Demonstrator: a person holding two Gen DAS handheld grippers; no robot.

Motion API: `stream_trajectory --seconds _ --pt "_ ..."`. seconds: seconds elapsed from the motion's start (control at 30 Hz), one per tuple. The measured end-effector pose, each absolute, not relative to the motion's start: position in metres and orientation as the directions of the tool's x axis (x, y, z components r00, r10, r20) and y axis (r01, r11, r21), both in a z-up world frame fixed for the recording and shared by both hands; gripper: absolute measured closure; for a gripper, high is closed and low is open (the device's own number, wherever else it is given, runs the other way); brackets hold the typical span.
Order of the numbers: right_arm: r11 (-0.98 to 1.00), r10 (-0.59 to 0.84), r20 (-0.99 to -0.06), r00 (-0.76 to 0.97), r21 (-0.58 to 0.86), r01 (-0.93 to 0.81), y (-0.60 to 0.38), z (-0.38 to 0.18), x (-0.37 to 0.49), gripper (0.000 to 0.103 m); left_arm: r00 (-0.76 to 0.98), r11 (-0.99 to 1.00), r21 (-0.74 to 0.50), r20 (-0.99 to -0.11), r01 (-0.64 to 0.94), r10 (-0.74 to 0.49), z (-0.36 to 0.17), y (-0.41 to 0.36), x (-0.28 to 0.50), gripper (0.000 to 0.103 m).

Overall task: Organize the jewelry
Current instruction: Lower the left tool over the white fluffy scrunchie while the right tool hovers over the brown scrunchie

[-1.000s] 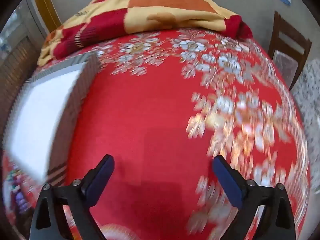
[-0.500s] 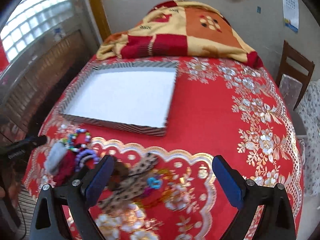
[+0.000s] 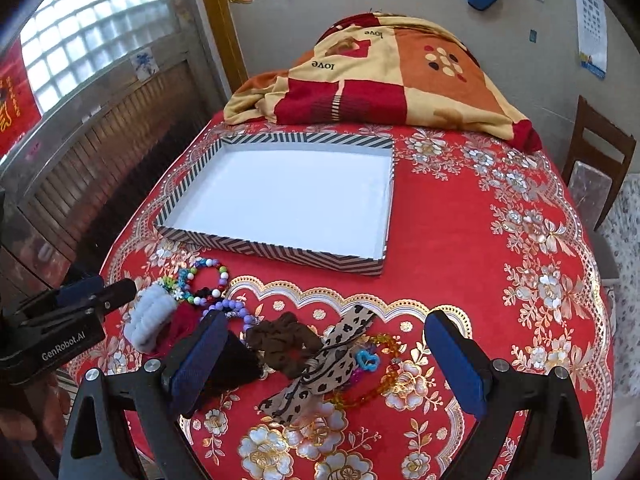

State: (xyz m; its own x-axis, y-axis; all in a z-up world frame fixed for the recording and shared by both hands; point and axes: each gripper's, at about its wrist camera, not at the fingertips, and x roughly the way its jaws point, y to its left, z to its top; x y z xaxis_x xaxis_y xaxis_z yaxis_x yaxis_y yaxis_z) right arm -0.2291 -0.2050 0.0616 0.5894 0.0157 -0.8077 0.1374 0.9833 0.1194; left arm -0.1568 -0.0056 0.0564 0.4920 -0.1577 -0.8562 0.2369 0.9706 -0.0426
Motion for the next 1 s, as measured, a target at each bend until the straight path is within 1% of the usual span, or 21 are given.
stream_trajectory --seconds 0.5,1.0 --pt "0.989 0.01 -0.822 0.569 0.092 0.115 -0.196 0.06 -0.229 0.005 0.489 0.98 -0.04 -0.862 0.195 -0.133 0.054 0.0 -0.159 0.048" --pt "0.992 0.009 -0.836 0.549 0.077 0.101 -0.191 0.057 -0.229 0.005 0.482 0.981 -0.036 -0.867 0.188 -0.124 0.051 0.001 -0.16 0.048"
